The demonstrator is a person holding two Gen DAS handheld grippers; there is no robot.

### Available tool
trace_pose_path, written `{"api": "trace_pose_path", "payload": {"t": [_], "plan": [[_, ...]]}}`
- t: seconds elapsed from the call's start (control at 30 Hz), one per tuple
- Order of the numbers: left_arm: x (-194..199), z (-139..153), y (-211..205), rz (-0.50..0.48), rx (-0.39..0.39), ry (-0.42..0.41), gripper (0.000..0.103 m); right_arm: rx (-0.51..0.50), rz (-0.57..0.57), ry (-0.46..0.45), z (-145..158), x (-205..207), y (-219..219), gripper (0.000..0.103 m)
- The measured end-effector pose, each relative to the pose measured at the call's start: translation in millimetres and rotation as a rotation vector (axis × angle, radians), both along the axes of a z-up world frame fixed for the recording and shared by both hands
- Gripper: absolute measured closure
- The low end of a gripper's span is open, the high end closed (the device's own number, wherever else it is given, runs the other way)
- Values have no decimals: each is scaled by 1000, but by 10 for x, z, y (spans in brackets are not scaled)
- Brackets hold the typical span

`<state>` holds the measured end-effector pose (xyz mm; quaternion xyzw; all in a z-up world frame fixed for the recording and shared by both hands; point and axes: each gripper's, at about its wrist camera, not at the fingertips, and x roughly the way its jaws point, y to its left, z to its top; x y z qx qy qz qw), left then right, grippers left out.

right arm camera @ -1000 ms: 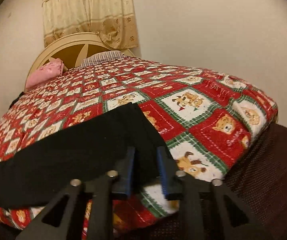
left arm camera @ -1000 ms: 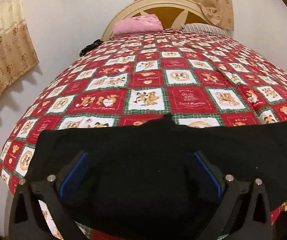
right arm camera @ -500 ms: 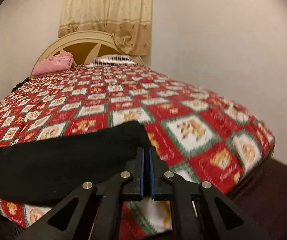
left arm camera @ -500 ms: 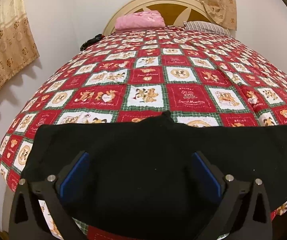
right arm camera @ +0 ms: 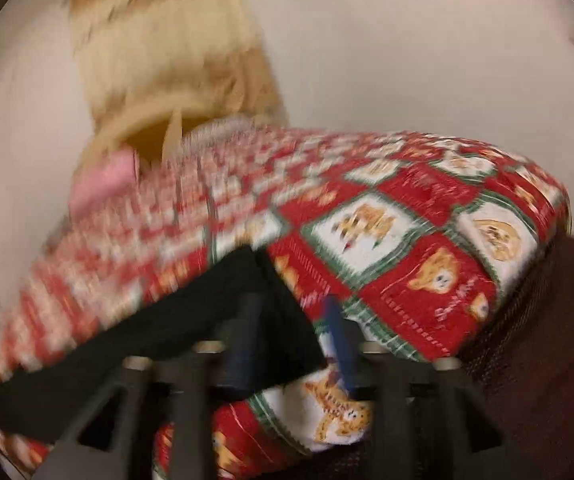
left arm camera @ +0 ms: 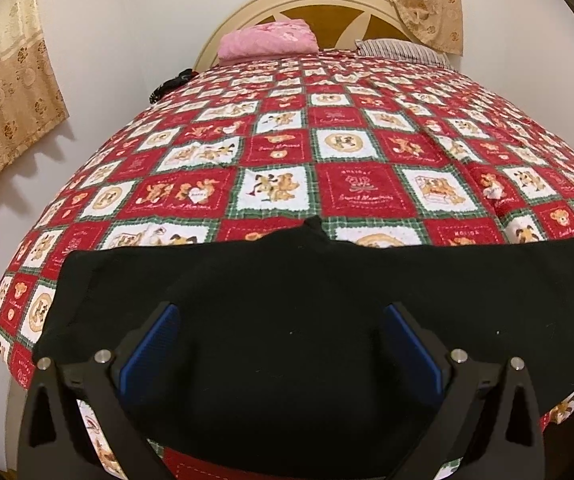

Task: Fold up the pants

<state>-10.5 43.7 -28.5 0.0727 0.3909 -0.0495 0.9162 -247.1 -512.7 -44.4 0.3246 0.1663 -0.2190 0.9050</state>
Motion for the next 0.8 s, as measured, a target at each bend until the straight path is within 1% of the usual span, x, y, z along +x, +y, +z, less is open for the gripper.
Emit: {"api": "trace_pose_path", "payload": {"t": [0.03, 0.07, 0.2, 0.23, 0.27, 0.3, 0.33, 0.37, 0.4, 0.43, 0.5, 0.53, 0.6, 0.67, 0.77, 0.8], "plan": [[2, -2, -5, -1, -1, 2, 0, 9, -6, -12, -8, -10, -15, 36], [1, -2, -11, -3, -2, 4, 0, 17, -3, -4, -23, 15, -23, 36], [-17, 7, 0, -2, -3, -3, 0, 46, 99, 55, -221, 243, 46, 37], [-17, 9, 8, 1, -3, -2, 0, 5, 96, 68, -244, 272, 108, 37], [-16, 13, 20, 5, -3, -2, 0, -57, 96, 115, -229, 327, 199, 37], [-15, 15, 31, 10, -3, -2, 0, -85, 93, 142, -216, 352, 240, 40], [-11, 16, 45, 15, -4, 0, 0, -123, 79, 200, -199, 399, 294, 52], [-8, 18, 58, 19, -6, 0, 0, -137, 71, 220, -199, 405, 314, 59], [-9, 21, 73, 22, -11, -1, 0, -131, 84, 213, -195, 399, 319, 74], [-13, 25, 92, 26, -20, -3, 0, -90, 113, 189, -185, 391, 299, 87], [-23, 29, 125, 29, -34, -3, 0, -61, 119, 197, -144, 399, 259, 89], [-25, 32, 145, 30, -37, -3, 0, -59, 120, 183, -93, 386, 276, 90], [-30, 39, 192, 37, -35, -10, 0, -69, 135, 95, 129, 326, 376, 90], [-13, 45, 251, 53, -36, -15, 0, -108, 173, 41, 365, 353, 556, 90], [18, 47, 376, 81, -72, -13, 0, -198, 303, -35, 783, 536, 1085, 90], [18, 45, 410, 87, -84, -12, 0, -217, 374, -71, 915, 638, 1344, 90]]}}
